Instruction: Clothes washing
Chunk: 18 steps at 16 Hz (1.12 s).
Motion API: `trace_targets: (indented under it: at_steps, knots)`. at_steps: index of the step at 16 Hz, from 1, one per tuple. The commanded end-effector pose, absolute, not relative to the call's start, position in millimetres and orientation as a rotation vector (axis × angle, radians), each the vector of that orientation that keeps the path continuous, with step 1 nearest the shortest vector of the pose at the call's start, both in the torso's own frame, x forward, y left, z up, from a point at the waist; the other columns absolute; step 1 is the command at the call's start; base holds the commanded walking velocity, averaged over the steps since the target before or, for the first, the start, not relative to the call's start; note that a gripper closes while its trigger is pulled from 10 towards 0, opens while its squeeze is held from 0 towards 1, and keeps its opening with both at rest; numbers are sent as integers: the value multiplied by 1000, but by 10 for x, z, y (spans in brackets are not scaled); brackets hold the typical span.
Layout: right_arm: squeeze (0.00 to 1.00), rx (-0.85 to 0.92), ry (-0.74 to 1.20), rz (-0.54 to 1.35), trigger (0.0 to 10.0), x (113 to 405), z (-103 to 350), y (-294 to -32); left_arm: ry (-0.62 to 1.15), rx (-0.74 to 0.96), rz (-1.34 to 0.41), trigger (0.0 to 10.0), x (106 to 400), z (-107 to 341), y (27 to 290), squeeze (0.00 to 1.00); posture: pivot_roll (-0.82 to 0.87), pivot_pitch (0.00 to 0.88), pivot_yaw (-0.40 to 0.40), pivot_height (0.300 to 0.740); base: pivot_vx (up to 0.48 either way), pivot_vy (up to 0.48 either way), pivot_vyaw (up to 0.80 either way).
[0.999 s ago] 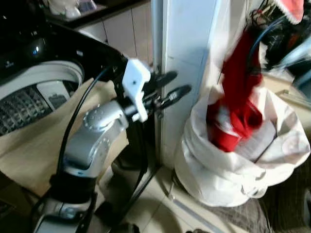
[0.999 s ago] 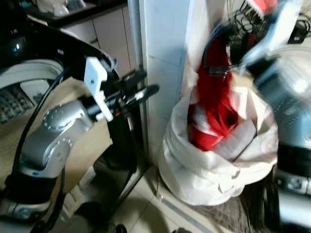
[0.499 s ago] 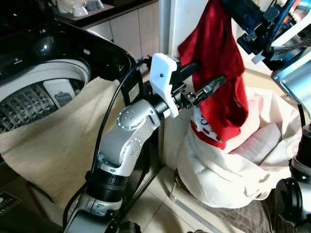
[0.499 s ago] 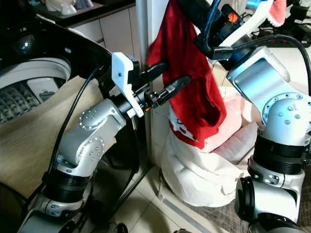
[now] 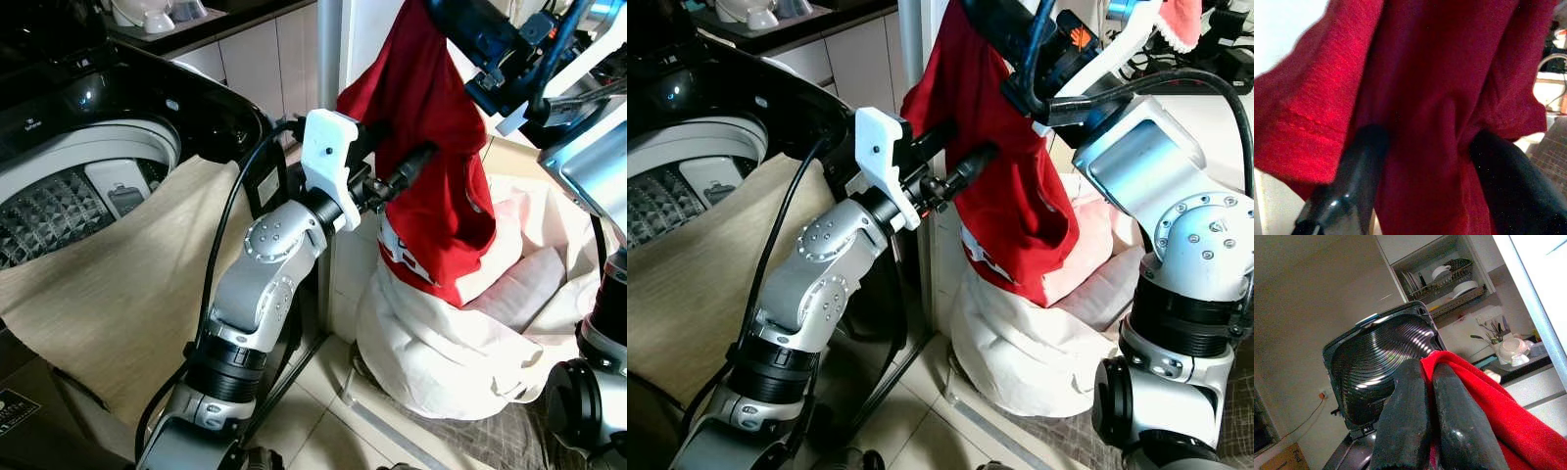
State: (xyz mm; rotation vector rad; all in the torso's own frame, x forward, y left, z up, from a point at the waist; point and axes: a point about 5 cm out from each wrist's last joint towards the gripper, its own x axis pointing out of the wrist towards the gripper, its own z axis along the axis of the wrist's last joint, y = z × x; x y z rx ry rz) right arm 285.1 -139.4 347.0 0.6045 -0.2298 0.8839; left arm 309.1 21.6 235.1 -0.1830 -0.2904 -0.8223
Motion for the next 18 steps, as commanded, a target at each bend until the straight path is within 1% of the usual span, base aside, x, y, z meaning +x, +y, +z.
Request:
trace_targets:
  at_steps: [1,3,14,18]
  knots:
    - [0,591,-256,916,0,2777,3542,-1366,-305,-182,-798,0,3124,2388,233,0,-94,0,46,740,0,0,0]
    - [0,593,-252,911,0,2779,3536,-1369,-314,-215,-783,0,3133,2405,248,0,-94,0,46,740,0,0,0]
    - [0,591,-249,879,0,2804,3522,-1407,-326,-225,-773,0,3155,2407,282,0,-97,0,43,740,0,0,0]
    - [0,636,-240,750,0,2901,3449,-1610,-351,-255,-738,0,3177,2444,356,0,-95,0,37,740,0,0,0]
